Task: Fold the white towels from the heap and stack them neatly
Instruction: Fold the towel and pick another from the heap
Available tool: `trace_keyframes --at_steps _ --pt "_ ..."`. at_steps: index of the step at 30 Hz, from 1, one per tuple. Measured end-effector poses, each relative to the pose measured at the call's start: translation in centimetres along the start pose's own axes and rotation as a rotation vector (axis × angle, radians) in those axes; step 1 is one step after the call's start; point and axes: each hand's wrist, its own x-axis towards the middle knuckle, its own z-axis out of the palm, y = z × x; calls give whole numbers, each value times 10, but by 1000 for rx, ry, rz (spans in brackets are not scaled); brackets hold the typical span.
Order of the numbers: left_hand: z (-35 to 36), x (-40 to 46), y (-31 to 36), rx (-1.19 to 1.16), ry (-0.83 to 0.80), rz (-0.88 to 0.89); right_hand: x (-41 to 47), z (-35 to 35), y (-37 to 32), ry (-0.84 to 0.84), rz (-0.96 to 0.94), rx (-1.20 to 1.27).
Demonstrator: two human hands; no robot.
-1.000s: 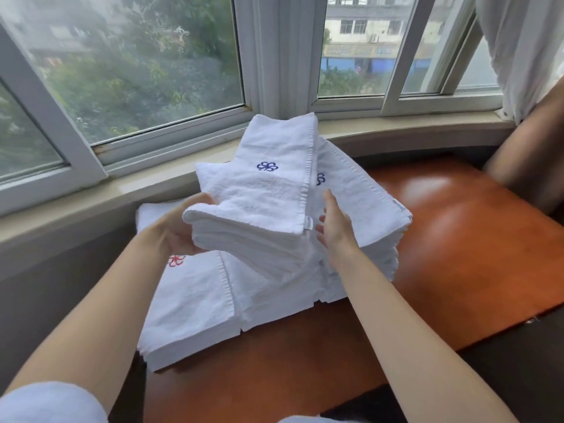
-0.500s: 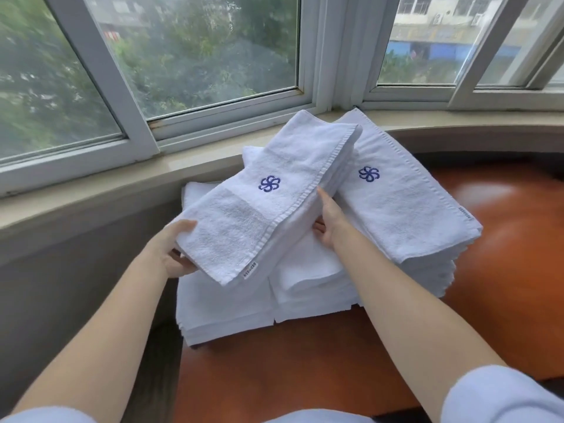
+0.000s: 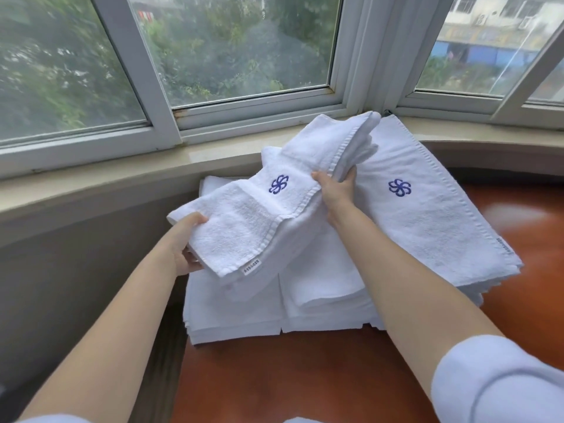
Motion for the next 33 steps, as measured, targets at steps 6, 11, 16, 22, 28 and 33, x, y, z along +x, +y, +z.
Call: trace_keyframes --at_steps 6,11,16,22,28,33 --pt "-26 -21 9 -127 0 56 -15 41 -16 -110 -56 37" --pt "-56 -40 4 -243 48 113 -25 90 -22 -282 -70 135" --pt "-74 -50 -13 -378 66 129 -24 134 -24 -483 -56 156" --pt "-38 -44 -57 -524 82 -25 -6 136 29 -470 162 -186" --pt "-24 -34 -76 -494 155 -78 -13 108 83 -353 221 -472" --pt "-26 -39 -72 -573 125 -74 -19 117 53 -327 74 -500"
